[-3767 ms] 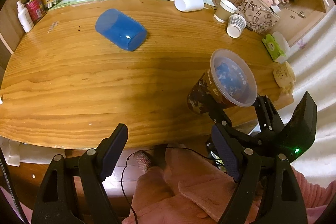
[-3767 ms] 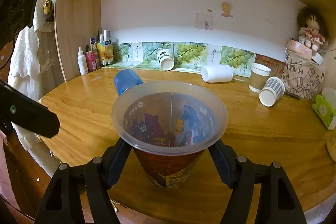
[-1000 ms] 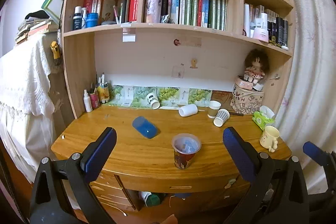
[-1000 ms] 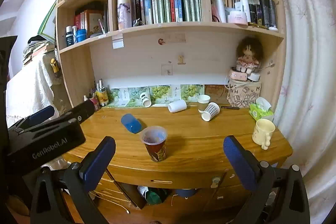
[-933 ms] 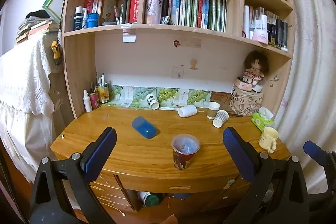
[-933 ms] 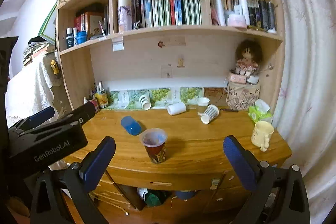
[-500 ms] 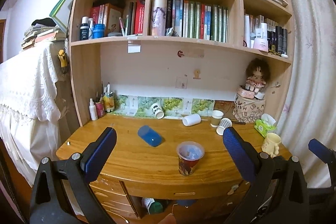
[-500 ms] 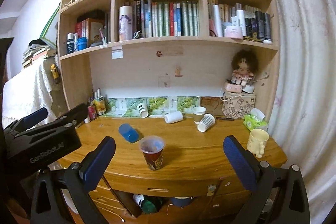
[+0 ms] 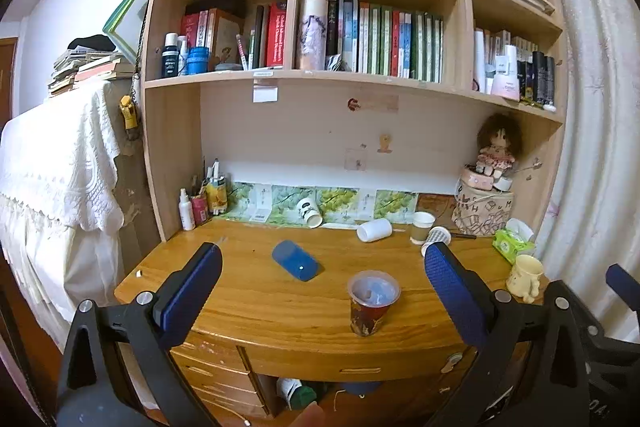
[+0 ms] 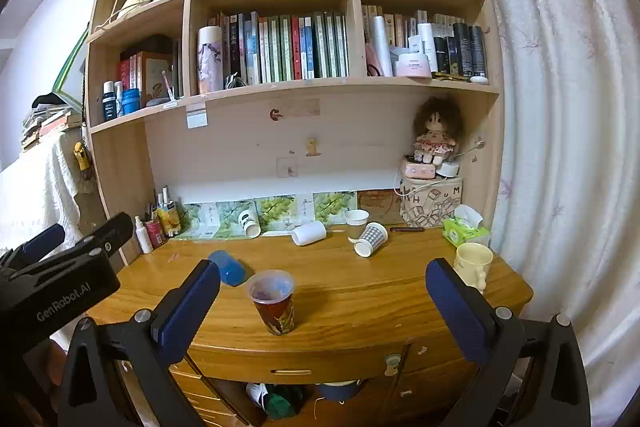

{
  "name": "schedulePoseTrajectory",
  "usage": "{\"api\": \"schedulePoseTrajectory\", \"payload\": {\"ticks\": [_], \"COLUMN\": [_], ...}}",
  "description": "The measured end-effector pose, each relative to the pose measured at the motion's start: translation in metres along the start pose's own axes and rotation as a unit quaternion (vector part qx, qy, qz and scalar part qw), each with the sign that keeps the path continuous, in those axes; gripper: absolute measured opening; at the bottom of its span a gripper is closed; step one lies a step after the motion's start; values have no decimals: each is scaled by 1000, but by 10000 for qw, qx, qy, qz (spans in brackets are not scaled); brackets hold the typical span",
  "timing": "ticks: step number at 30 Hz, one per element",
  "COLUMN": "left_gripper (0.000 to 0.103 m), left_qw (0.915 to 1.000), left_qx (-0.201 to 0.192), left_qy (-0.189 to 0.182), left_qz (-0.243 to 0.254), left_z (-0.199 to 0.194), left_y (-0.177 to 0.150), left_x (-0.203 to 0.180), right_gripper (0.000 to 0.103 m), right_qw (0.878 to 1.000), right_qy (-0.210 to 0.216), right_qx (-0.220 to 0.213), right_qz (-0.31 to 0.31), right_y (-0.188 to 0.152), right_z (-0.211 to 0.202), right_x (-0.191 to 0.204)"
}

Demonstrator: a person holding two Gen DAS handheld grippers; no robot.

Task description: Flip cup upright

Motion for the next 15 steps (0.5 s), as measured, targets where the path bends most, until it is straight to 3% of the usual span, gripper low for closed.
{"api": "schedulePoseTrajectory", "payload": {"ticks": [6,15], "left_gripper": [102,102], "left_qw": [9995,9990], "left_qx": [107,279], "left_qy": [275,351], "left_qz": [61,68], "left_z": [3,8], "left_y": [-3,-7], "left_x": [-1,-4], "right_gripper": [103,103], "right_qw": [9998,9980], "right_qy": [168,528], "right_qx": [-16,-117], "right_qz": [122,337], "right_y": [0,1], "right_z": [1,-1], "right_x": [-4,-11]}}
Point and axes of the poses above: each gripper's, at about its wrist camera, not at the fingertips, and z roughly the way its jaws point, x to its left, y to its top, the point moved 3 cm from there along z, roughly the way its jaws point, and after that the axes turned 1 degree about -y, right-handed, at the moved point
